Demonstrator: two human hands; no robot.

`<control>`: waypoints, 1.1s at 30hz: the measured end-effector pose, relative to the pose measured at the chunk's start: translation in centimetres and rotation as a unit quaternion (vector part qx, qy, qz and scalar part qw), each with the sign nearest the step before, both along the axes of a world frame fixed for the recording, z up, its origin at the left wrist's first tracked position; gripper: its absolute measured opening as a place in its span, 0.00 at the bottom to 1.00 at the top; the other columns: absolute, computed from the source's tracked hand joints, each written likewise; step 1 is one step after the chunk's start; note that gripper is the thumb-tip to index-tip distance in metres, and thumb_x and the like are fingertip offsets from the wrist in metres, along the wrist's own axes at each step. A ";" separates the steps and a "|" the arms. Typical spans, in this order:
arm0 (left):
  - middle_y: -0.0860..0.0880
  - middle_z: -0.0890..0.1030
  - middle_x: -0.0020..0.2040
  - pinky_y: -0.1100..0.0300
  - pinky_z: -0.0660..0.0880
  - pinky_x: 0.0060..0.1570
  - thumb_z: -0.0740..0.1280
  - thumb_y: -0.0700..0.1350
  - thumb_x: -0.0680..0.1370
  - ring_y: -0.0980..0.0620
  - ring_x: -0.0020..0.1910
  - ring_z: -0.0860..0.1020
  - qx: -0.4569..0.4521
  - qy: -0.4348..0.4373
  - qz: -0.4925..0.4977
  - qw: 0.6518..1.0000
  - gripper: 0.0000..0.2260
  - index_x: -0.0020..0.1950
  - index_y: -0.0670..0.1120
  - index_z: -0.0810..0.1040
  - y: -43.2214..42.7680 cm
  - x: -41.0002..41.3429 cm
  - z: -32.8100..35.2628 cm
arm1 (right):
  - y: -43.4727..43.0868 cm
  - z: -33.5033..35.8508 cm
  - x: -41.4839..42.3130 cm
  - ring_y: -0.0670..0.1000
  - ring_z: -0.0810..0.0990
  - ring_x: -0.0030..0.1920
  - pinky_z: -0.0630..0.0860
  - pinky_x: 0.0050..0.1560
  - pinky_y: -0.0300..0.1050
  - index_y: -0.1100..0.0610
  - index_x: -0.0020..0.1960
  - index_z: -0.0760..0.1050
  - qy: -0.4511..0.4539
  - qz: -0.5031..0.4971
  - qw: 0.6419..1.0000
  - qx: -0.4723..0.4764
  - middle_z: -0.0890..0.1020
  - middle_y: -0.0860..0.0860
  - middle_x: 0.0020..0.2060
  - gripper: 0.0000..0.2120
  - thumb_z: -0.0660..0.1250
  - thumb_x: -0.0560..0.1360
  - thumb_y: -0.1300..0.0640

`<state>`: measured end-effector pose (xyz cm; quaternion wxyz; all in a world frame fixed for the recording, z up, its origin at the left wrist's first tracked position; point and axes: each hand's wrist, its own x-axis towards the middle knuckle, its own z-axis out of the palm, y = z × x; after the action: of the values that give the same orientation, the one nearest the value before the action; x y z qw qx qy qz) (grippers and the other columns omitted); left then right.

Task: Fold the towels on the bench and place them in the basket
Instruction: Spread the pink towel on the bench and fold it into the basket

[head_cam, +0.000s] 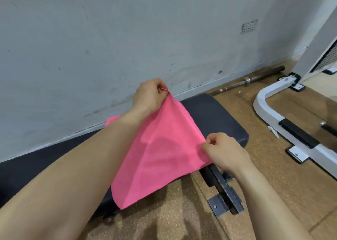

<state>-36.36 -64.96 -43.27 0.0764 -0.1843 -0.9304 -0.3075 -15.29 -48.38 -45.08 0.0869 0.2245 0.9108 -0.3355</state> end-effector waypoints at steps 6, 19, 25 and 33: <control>0.53 0.83 0.42 0.51 0.78 0.51 0.68 0.46 0.73 0.47 0.47 0.81 -0.036 -0.035 -0.017 0.999 0.05 0.43 0.57 0.78 3.8 -1.0 -3.2 | 1.3 -1.1 -0.1 0.53 0.80 0.40 0.69 0.37 0.44 0.53 0.40 0.73 -0.057 0.018 0.995 0.077 0.80 0.47 0.36 0.07 0.60 0.70 0.50; 0.43 0.75 0.69 0.46 0.69 0.66 0.63 0.56 0.80 0.40 0.68 0.72 -0.163 -0.125 0.035 0.978 0.22 0.70 0.47 0.71 4.5 -3.6 -8.4 | 0.6 -1.6 -1.0 0.56 0.79 0.49 0.72 0.44 0.48 0.51 0.52 0.69 0.003 -0.029 0.990 0.135 0.76 0.49 0.48 0.12 0.60 0.74 0.45; 0.50 0.82 0.46 0.55 0.74 0.48 0.72 0.48 0.75 0.46 0.48 0.79 -0.001 -0.055 0.024 0.998 0.05 0.48 0.49 0.79 3.6 -1.1 -7.2 | 0.4 -1.7 -1.7 0.54 0.77 0.53 0.76 0.48 0.50 0.50 0.55 0.72 0.063 -0.037 0.991 0.109 0.74 0.48 0.51 0.11 0.62 0.76 0.45; 0.59 0.75 0.27 0.62 0.67 0.32 0.77 0.42 0.70 0.60 0.28 0.70 0.113 -0.085 -0.074 0.987 0.11 0.37 0.51 0.76 -0.4 7.4 -2.9 | -1.6 -1.3 -2.8 0.50 0.68 0.68 0.71 0.64 0.49 0.45 0.73 0.67 0.227 0.030 0.973 -0.040 0.69 0.45 0.68 0.27 0.66 0.75 0.55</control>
<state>-28.97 -65.35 -46.21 -0.0062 -0.2161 -0.8767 -0.4297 -18.09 -49.99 -46.41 -0.1030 0.1115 0.8988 -0.4113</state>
